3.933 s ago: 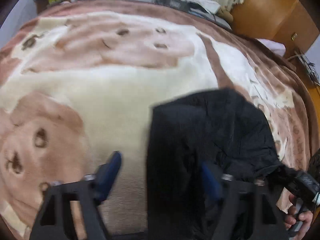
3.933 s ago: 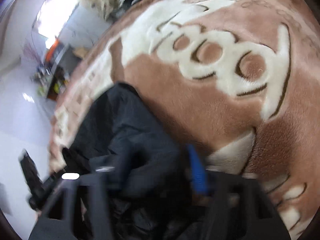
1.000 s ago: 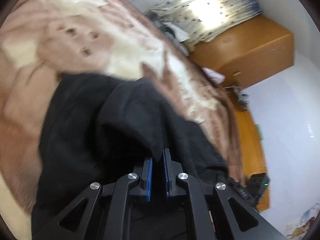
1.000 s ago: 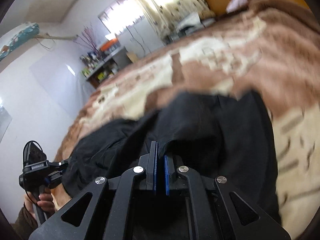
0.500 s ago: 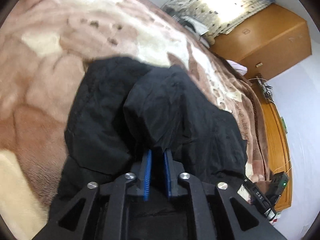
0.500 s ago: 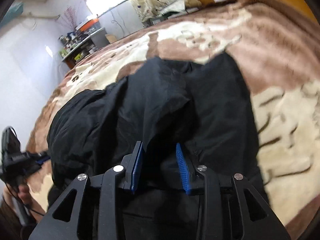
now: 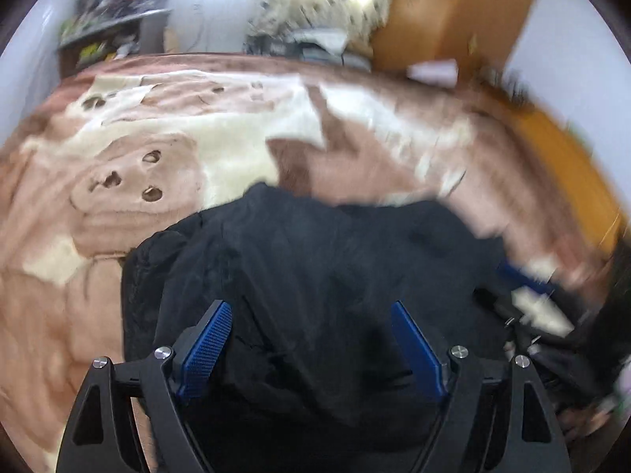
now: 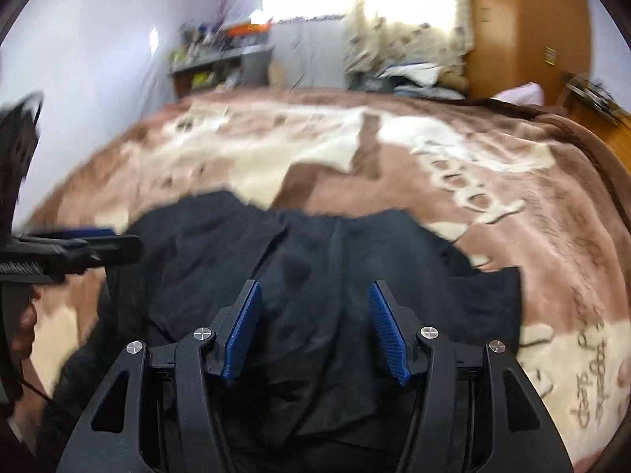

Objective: Fold large clothes
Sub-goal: 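Open both tools and pull back from the jacket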

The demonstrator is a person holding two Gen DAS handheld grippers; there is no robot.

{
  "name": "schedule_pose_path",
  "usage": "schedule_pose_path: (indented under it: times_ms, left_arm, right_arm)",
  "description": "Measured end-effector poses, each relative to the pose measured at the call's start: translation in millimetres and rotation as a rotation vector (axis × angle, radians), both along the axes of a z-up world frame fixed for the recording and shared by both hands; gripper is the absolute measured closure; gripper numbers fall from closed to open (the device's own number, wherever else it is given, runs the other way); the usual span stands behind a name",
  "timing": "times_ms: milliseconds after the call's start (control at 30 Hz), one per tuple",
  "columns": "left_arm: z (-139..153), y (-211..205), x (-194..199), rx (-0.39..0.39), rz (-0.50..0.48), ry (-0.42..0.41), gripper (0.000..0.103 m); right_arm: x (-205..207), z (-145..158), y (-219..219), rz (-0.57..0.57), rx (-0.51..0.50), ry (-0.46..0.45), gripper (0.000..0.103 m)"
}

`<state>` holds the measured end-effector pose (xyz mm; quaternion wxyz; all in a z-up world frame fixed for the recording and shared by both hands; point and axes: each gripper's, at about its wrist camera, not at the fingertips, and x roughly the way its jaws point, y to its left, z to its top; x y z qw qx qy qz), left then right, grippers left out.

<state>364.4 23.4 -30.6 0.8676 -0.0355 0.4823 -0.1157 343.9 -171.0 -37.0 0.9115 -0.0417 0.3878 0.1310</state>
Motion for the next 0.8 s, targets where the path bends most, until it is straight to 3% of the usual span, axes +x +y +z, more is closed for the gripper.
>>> schedule_pose_path:
  times_ms: [67,167,300,400,467,567,700,800]
  left_arm:
    - [-25.5,2.3,5.5,0.101,0.022,0.060,0.021]
    - [-48.6,28.3,9.5,-0.011,0.075,0.097,0.021]
    - [-61.7,28.9,3.4,0.051,0.038,0.077,0.020]
    - [-61.0,28.8,1.7,0.056,0.045,0.085,0.020]
    - [-52.4,29.0,-2.3,0.059,0.051,0.076,0.020]
    - [-52.7,29.0,-3.1,0.076,0.040,0.077,0.020]
    - [-67.7,34.2,2.4,0.015,0.057,0.122,0.017]
    - [-76.2,33.6,2.1,0.022,0.059,0.111,0.013]
  right_arm:
    - [5.6,-21.9,4.2,0.007,-0.043,0.056,0.046]
    - [6.0,-49.0,-0.4,0.021,-0.074,0.097,0.046]
    - [-2.6,-64.6,0.1,0.053,-0.122,0.076,0.046]
    - [-0.7,-66.7,0.8,0.068,-0.129,0.088,0.046]
    - [-2.2,-54.4,-5.1,0.039,-0.104,0.104,0.046]
    - [-13.1,-33.8,-24.0,-0.005,-0.042,0.040,0.046]
    - [-2.3,-65.4,-30.8,-0.006,-0.083,0.159,0.046]
    - [-2.6,-75.7,-25.9,-0.027,-0.110,0.135,0.046]
